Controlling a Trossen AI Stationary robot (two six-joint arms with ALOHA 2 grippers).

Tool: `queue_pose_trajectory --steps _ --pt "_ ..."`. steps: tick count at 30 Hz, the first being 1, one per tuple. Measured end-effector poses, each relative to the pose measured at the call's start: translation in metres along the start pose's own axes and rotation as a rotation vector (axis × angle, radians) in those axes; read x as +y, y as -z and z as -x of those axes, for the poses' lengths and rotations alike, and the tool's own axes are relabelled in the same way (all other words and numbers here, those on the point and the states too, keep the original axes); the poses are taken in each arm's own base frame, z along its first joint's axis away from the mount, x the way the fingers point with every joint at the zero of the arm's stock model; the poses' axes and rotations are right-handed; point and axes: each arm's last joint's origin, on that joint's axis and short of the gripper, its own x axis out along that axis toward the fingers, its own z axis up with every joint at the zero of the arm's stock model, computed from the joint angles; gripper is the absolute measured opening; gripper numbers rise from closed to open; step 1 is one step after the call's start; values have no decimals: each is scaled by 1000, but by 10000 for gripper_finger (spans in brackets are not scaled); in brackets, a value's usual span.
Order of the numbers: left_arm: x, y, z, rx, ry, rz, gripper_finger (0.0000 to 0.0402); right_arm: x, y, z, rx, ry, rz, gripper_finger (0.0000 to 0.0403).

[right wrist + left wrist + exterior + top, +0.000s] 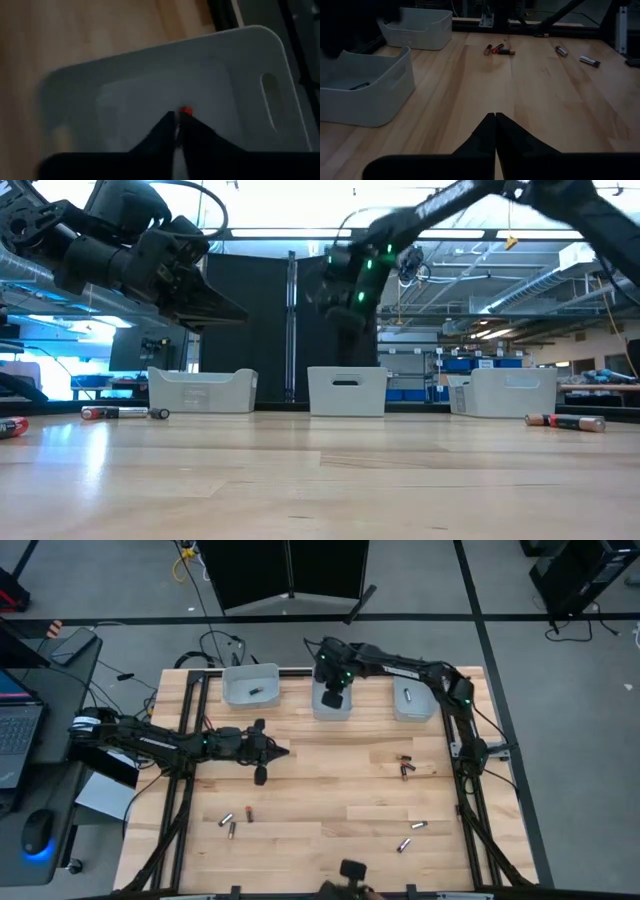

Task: Sort batteries
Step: Put the black silver battery into the right bin

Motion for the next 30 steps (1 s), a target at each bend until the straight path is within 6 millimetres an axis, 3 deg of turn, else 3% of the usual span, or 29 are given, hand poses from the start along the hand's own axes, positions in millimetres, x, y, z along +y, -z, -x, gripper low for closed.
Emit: queue_pose_trajectory --steps 4,10,17,24,30 --pt "2 0 0 -1 -20 0 14 27 8 24 -12 12 61 17" --pt "7 0 0 -2 -45 10 14 61 46 29 -117 -4 53 8" --pt "21 0 0 -4 -107 109 14 89 87 45 -358 -39 -17 8" --pt "46 -13 -5 99 -183 181 14 91 104 63 -487 -43 -50 8" --pt "65 -40 -7 189 -230 97 14 78 103 57 -503 -32 -60 8"
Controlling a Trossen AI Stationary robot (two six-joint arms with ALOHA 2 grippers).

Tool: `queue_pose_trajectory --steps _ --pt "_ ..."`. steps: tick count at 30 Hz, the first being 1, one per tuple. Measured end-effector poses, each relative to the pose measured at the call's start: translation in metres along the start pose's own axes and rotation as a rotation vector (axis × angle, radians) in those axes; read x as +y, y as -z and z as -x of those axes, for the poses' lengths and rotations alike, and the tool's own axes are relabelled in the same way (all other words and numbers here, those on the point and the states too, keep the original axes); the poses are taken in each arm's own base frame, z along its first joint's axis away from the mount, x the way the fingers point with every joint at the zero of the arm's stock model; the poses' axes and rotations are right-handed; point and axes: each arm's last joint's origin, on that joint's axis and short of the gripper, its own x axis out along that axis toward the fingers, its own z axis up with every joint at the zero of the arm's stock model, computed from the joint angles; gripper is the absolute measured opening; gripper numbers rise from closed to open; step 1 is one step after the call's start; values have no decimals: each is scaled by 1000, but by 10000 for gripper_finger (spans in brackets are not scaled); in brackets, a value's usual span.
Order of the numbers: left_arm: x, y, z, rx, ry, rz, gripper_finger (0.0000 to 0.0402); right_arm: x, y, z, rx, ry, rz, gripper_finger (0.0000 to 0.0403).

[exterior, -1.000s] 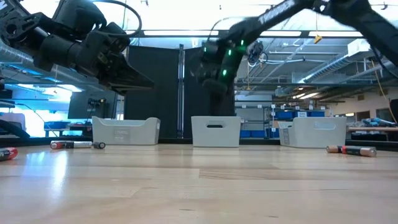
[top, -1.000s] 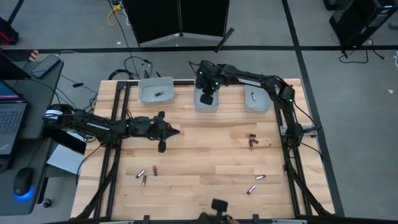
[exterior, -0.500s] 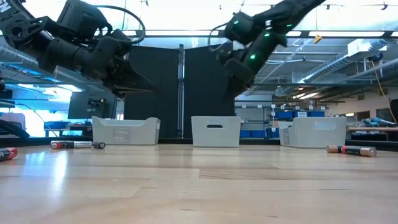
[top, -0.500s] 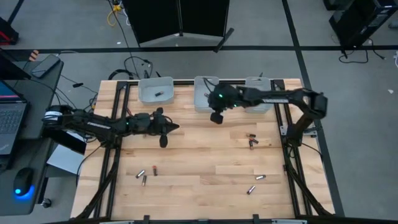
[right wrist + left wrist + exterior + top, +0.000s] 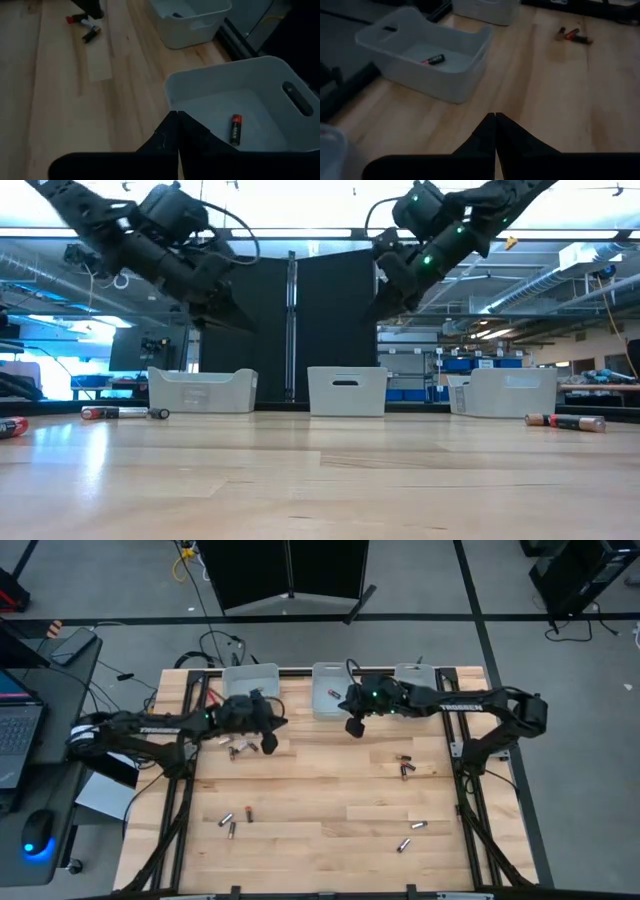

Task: Sort batteries
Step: Put the black silver battery into the right bin

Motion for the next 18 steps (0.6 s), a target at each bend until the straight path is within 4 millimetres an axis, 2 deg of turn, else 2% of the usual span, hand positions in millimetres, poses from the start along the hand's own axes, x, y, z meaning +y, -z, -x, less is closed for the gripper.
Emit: queue_pose_trajectory --steps 4,7,11,14,18 --pt "9 -28 6 77 125 -4 14 -10 8 -13 30 -154 -71 8" --pt "14 -49 12 92 153 60 14 -13 9 -18 36 -233 -232 8" --pt "14 -69 15 -20 171 24 14 -6 -1 -18 -53 -203 -168 9" --pt "12 -72 16 -26 182 11 14 2 -9 -18 -130 -206 -105 9" --pt "2 -62 16 72 188 -91 14 14 -7 -18 -121 -213 9 14"
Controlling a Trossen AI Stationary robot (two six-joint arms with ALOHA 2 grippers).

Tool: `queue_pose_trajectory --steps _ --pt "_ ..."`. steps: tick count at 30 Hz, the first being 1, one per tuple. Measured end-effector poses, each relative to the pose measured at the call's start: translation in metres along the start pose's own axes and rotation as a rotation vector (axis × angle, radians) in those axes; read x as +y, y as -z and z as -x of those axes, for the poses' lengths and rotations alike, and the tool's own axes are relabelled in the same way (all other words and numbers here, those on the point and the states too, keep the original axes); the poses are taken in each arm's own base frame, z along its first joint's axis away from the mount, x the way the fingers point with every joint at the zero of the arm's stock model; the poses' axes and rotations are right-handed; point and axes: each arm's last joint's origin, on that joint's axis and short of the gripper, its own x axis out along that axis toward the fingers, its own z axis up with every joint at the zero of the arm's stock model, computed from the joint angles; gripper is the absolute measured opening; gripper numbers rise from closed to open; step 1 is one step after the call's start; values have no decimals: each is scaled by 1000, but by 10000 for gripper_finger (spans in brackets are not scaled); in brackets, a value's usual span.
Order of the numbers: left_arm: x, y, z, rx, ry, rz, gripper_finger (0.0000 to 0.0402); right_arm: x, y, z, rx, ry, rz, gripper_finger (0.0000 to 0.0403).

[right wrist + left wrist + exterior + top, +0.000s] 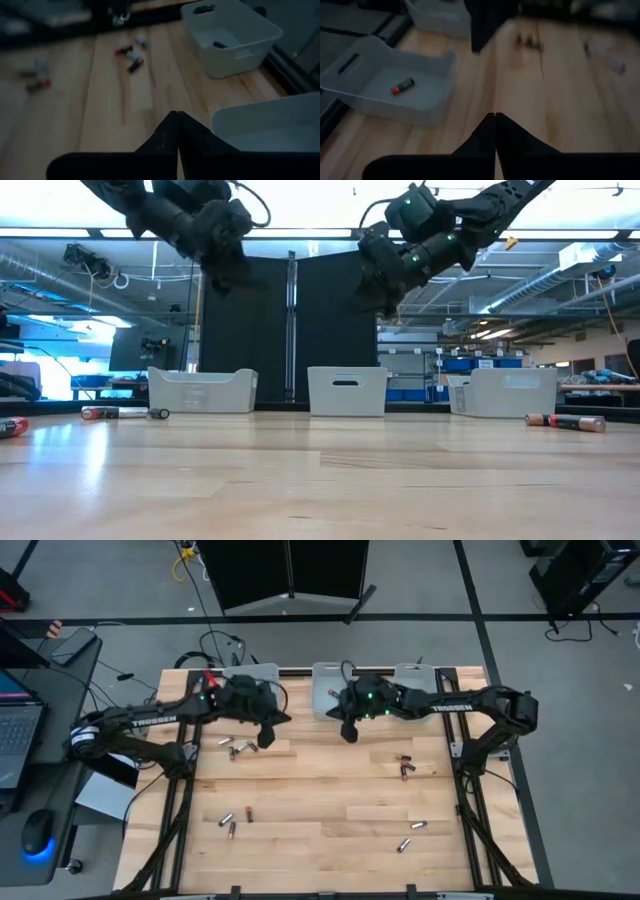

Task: Sort batteries
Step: Put the black silver battery into the right bin

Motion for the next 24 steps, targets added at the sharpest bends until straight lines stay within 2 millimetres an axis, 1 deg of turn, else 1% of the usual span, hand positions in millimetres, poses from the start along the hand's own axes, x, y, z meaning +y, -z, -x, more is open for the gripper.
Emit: queue_pose_trajectory --steps 2,5,7,9,12,16,20,24 --pt "-4 5 -1 63 -63 -20 14 9 4 -2 17 13 69 16" --pt "-9 14 -1 162 -116 43 14 19 6 -4 19 64 52 13" --pt "-13 21 6 249 -114 104 14 25 5 -4 14 59 35 10" --pt "-17 25 12 300 -137 164 14 31 5 -5 13 43 23 10" --pt "-21 40 17 445 -206 231 14 40 5 -6 18 32 22 14" --pt "-27 54 25 606 -277 238 14 51 6 -7 25 30 34 17" --pt "-27 60 29 676 -323 285 14 57 7 -8 32 12 38 11" --pt "-26 61 27 682 -345 301 19 59 8 -8 37 8 45 12"
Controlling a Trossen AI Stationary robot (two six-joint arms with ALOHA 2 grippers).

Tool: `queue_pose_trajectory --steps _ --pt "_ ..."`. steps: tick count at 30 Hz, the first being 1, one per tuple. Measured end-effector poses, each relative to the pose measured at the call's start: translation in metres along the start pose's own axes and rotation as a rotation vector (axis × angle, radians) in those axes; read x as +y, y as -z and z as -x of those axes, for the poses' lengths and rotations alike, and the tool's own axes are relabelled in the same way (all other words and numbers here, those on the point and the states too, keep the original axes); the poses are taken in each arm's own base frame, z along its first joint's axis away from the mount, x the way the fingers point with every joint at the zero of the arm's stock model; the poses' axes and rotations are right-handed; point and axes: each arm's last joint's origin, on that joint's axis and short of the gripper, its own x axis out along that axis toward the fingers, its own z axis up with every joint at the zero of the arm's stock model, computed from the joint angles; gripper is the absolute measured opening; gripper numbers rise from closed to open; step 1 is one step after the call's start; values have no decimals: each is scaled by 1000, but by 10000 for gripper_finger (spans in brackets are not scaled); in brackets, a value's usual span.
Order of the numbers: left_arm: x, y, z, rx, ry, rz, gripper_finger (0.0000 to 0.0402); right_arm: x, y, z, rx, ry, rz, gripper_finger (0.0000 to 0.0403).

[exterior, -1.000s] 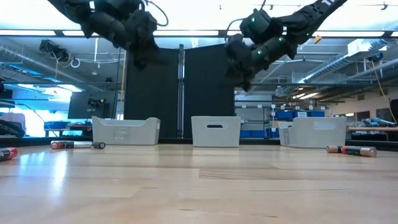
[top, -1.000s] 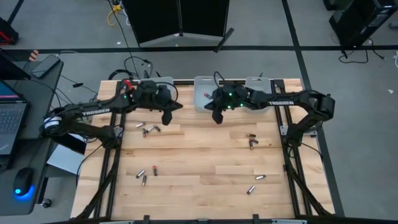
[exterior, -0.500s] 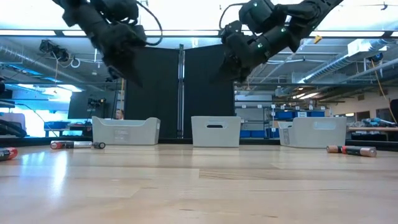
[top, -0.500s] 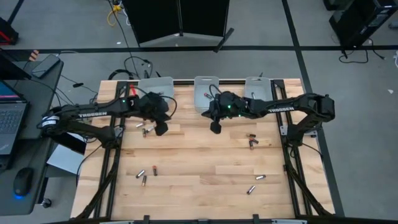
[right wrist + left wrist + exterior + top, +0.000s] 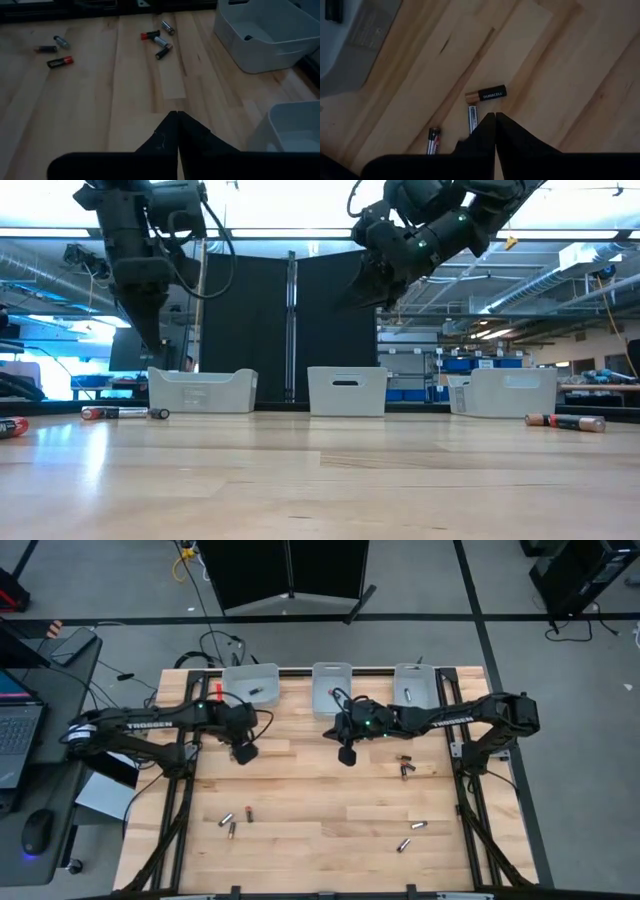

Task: Sort batteries
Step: Put the black silver battery into the right bin

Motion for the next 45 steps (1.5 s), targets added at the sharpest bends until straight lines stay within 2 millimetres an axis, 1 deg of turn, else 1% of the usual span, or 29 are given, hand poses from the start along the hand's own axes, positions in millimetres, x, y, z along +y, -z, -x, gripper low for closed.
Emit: queue_pose_trajectory --steps 4,8,12,15,19,25,33,39,42,45 --pt "-2 -4 -8 17 -4 13 38 -1 1 0 12 1 12 19" --pt "-4 -2 -21 68 -7 20 71 -5 4 0 35 11 10 13" --pt "-2 11 -39 128 -13 44 110 -5 5 0 54 12 11 10" --pt "0 21 -49 146 -19 64 137 -5 5 0 54 10 17 18" --pt "0 25 -58 133 -2 79 154 -5 5 0 55 9 34 22" --pt "2 28 -60 130 -52 114 156 -5 5 0 55 8 60 8" --pt "1 29 -69 191 -77 100 157 -5 5 0 53 8 73 24" --pt "-1 28 -80 233 -94 88 154 -5 5 0 48 8 84 7" --pt "-2 26 -83 241 -95 87 135 -5 5 0 47 8 85 11" --pt "-2 26 -84 241 -87 95 95 -5 5 0 48 7 81 20"
